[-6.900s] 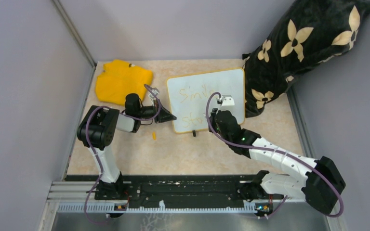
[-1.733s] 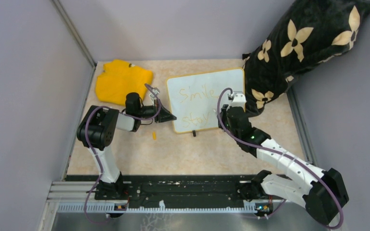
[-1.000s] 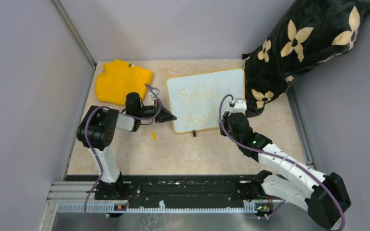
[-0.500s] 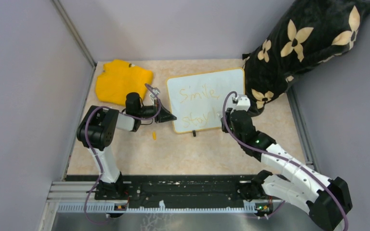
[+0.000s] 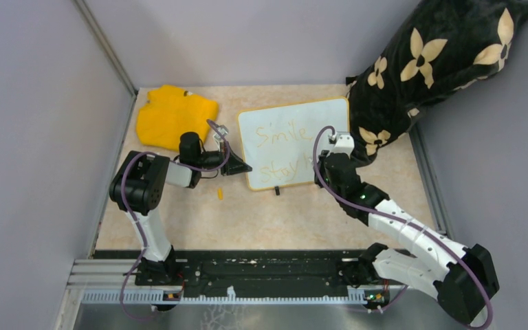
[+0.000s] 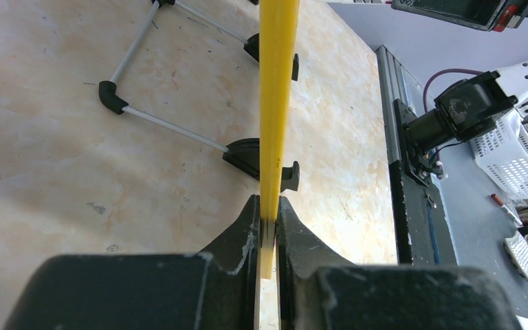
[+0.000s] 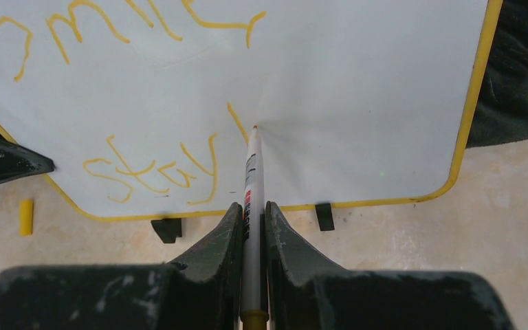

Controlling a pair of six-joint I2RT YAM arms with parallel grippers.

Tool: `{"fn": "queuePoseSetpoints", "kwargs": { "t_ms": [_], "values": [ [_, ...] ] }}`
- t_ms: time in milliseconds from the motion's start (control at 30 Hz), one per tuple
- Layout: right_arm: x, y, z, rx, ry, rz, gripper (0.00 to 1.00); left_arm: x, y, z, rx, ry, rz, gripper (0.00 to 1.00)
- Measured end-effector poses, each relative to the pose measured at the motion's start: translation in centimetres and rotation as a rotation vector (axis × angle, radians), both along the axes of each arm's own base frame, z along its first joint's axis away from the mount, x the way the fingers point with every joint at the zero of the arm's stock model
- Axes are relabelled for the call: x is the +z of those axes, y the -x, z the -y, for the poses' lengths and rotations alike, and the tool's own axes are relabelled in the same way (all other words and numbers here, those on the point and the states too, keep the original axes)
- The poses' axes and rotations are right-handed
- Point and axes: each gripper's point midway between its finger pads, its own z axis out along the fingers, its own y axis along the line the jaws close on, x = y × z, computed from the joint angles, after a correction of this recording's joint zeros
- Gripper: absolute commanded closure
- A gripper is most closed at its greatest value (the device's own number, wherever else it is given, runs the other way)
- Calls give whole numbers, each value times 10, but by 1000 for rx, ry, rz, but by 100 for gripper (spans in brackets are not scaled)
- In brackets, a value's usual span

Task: Write a sentence on the whiteboard

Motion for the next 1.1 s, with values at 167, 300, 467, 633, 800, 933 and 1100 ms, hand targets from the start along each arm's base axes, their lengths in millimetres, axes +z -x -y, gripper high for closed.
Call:
{"fn": "queuePoseSetpoints", "kwargs": {
  "t_ms": [167,300,467,633,800,933,1100],
  "values": [
    [0,0,0,0,0,0,100,0,0,0,0,0,0,100],
    [-5,-2,-3,5,4,-11,100,0,0,0,0,0,-1,100],
    [-10,-3,-7,19,5,-25,100,-1,3,3,-9,-1,-4,100],
    [-11,-2,-10,36,0,-34,100,-1,3,3,-9,-2,-4,100],
    [-12,-1,-11,38,-1,-36,100,-1,3,3,-9,-2,-3,100],
    [-13,-1,-9,31,5,-38,100,-1,3,3,-9,-2,-3,100],
    [-16,0,-2,9,29,-48,100,-1,3,3,-9,-2,-2,100]
  ]
}}
